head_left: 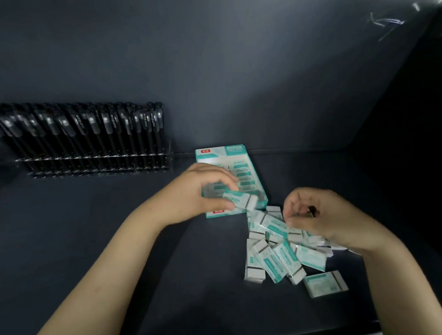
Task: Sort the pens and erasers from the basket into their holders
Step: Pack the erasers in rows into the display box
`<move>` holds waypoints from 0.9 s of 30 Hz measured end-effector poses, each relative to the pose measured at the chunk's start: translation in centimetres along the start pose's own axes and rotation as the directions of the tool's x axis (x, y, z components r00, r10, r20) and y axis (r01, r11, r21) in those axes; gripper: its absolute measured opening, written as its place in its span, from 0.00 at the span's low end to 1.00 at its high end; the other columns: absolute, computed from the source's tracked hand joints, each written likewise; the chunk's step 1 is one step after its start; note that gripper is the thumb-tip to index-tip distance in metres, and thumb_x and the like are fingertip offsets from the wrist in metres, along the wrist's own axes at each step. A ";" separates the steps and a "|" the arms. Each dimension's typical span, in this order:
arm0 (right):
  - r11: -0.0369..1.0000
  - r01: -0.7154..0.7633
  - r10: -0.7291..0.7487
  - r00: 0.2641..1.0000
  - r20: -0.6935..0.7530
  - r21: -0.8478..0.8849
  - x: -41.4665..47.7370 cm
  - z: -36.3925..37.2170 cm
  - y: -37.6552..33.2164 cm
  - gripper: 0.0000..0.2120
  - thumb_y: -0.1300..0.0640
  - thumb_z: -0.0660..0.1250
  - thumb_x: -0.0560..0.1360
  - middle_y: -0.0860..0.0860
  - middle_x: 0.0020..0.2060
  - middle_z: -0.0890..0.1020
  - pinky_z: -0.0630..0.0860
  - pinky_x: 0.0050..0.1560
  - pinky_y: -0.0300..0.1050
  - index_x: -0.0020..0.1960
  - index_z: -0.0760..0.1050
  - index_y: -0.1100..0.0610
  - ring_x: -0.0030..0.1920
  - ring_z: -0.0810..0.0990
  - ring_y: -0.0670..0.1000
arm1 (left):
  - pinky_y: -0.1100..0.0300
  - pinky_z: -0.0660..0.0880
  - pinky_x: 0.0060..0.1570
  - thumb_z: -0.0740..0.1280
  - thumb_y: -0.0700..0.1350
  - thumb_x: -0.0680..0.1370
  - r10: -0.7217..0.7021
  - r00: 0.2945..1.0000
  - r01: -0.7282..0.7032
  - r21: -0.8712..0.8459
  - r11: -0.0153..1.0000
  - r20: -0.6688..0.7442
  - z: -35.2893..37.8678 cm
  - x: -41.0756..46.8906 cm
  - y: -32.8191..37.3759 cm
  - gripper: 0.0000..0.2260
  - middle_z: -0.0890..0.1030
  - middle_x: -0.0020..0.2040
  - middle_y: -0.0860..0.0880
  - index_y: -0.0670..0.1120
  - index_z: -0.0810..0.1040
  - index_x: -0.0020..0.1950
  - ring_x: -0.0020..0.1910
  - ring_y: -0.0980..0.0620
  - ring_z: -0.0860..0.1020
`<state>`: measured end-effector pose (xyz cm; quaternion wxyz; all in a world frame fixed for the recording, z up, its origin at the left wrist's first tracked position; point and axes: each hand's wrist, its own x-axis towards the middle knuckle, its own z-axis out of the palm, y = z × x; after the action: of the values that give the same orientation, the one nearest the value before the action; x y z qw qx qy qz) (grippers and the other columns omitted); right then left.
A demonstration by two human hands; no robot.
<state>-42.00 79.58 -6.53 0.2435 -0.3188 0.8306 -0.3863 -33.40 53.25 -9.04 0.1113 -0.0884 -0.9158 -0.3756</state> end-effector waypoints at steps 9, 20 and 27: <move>0.955 -0.036 0.071 0.992 0.108 -0.294 1.0 0.3 -1.3 0.11 0.51 0.77 0.67 0.37 0.43 0.80 0.72 0.50 0.36 0.47 0.79 0.42 0.48 0.74 0.37 | 0.78 0.67 0.48 0.76 0.45 0.70 -0.308 0.942 0.294 -0.117 0.949 -0.131 -1.5 -0.3 -2.6 0.10 0.82 0.49 0.57 0.49 0.79 0.48 0.49 0.64 0.78; 0.971 0.186 -0.190 0.982 -0.013 -0.150 5.9 1.5 -2.9 0.11 0.60 0.75 0.70 0.43 0.44 0.80 0.71 0.41 0.31 0.50 0.83 0.48 0.43 0.78 0.41 | 0.70 0.72 0.42 0.76 0.45 0.70 -0.374 0.881 0.344 -0.151 0.927 -0.289 -1.9 -0.1 -3.6 0.10 0.81 0.46 0.56 0.50 0.79 0.48 0.42 0.59 0.77; 0.950 0.226 -0.209 0.973 0.096 -0.218 8.3 3.6 -3.2 0.12 0.61 0.75 0.70 0.44 0.44 0.80 0.72 0.44 0.29 0.51 0.84 0.50 0.42 0.77 0.39 | 0.66 0.75 0.48 0.75 0.48 0.72 -0.479 0.838 0.427 -0.234 0.873 -0.260 -1.5 0.1 -4.0 0.09 0.82 0.46 0.56 0.50 0.77 0.47 0.45 0.60 0.80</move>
<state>-44.20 70.32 -7.40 0.1909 -0.4478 0.8198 -0.3015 -34.25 49.35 -10.64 0.1533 0.1825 -0.8469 -0.4754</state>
